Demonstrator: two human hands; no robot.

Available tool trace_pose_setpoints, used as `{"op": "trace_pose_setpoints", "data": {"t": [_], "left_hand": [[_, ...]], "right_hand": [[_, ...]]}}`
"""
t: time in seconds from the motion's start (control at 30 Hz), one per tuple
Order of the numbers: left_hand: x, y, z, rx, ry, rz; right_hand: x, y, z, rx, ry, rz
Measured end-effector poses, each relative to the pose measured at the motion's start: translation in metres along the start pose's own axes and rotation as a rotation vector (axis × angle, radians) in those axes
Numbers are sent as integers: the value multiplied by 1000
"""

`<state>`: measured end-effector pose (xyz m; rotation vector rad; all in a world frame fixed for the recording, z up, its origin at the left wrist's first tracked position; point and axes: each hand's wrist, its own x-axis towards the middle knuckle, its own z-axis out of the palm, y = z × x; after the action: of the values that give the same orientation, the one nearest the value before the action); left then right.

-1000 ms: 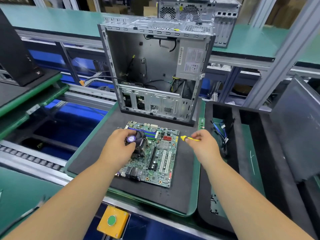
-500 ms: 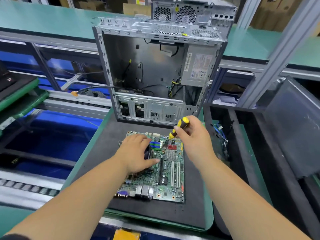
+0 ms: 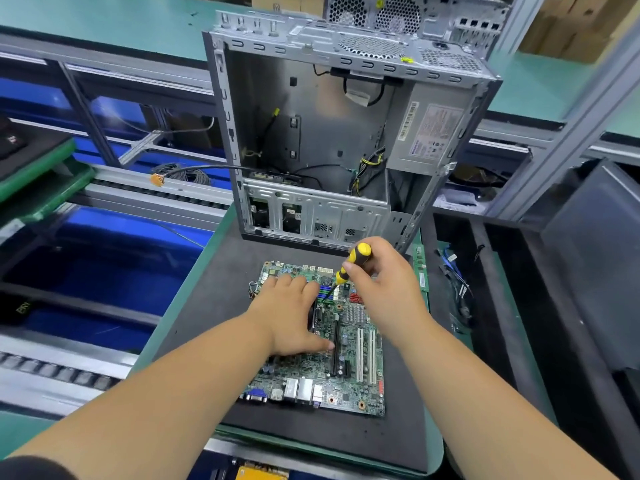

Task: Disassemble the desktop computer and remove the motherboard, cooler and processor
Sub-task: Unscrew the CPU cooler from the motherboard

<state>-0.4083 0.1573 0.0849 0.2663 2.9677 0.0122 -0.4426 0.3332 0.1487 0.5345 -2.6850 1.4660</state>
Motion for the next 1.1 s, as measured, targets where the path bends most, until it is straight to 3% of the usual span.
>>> {"op": "trace_pose_setpoints", "data": {"t": [0.37, 0.53, 0.67, 0.83, 1.1], "left_hand": [[6, -2, -3, -24, -56, 13], [1, -3, 2, -45, 3, 22], [2, -7, 5, -77, 21, 29], [6, -10, 3, -108, -38, 22], [13, -10, -10, -110, -183, 22]], "right_hand": [[2, -5, -2, 48, -28, 8], [2, -10, -2, -78, -51, -41], [7, -23, -8, -185, -206, -110], [26, -54, -14, -479, -445, -171], [49, -82, -4, -990, -510, -196]]}}
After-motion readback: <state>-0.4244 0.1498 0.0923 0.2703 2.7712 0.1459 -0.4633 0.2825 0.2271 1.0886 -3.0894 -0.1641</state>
